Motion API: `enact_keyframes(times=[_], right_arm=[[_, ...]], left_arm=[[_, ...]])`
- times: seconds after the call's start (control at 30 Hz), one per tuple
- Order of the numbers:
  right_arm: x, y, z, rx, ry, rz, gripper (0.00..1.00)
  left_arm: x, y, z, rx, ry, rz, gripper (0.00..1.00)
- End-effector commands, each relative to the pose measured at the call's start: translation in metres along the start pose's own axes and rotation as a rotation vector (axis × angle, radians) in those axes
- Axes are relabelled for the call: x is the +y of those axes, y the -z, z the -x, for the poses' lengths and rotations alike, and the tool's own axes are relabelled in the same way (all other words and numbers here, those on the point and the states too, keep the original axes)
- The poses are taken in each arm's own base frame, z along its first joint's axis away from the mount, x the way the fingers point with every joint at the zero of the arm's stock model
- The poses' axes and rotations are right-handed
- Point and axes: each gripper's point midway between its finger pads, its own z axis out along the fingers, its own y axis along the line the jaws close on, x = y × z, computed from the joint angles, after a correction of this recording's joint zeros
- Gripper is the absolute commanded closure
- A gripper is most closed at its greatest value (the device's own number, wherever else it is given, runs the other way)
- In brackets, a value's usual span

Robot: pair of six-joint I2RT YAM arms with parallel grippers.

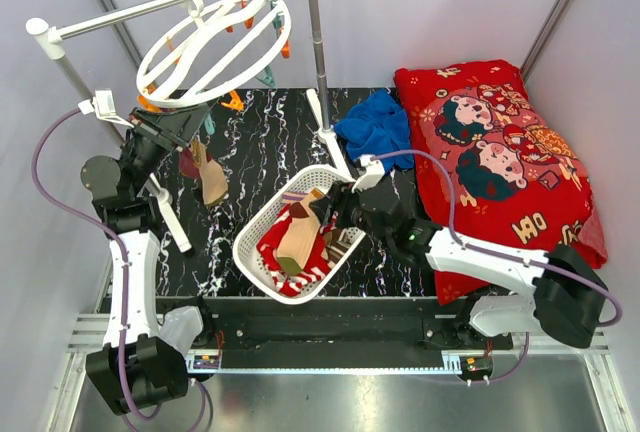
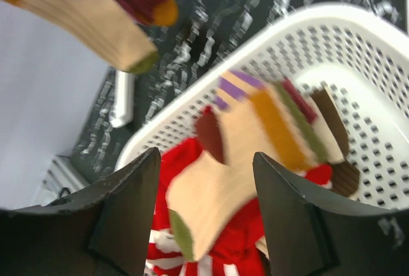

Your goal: Remove the socks clipped to the hanger

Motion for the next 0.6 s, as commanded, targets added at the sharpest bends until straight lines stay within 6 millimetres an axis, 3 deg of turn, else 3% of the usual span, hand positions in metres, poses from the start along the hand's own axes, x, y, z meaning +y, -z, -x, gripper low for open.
enact_keyframes(times=[0.0,0.17,0.2,0.27,0.3,0.37,0.4,0.47,0.5,0.57], right_arm=[[0.029,0.011,0.036,-0.056,0.075,0.069,0.29],[0.051,-0.015,0.056,-0.203,0.204,0.178,0.24],[0.066,-0.020,0.069,-0.230,0.222,0.206,0.23],[0.078,-0.039,0.066,-0.212,0.291,0.234,0.22],[0.096,-0.043,0.083,-0.246,0.299,0.267,0.22],[0.108,-0.062,0.080,-0.252,0.333,0.309,0.22],[0.122,-0.065,0.092,-0.285,0.335,0.345,0.22],[0.134,-0.082,0.085,-0.297,0.362,0.408,0.22],[0.145,-0.086,0.093,-0.322,0.363,0.440,0.22],[0.153,-0.104,0.079,-0.313,0.380,0.498,0.22]], left_arm=[[-0.032,0.000,0.013,-0.013,-0.096,-0.066,0.60],[-0.034,0.000,0.014,-0.011,-0.092,-0.070,0.57],[-0.034,0.000,0.013,-0.009,-0.088,-0.072,0.56],[-0.034,0.000,0.012,-0.005,-0.089,-0.068,0.55],[-0.033,0.000,0.012,-0.004,-0.087,-0.066,0.54],[-0.034,0.001,0.012,-0.007,-0.088,-0.065,0.52],[-0.034,0.001,0.012,-0.008,-0.086,-0.064,0.51],[-0.034,0.001,0.013,-0.010,-0.084,-0.064,0.50],[-0.033,0.000,0.013,-0.009,-0.081,-0.063,0.49],[-0.035,0.000,0.013,-0.009,-0.072,-0.073,0.49]])
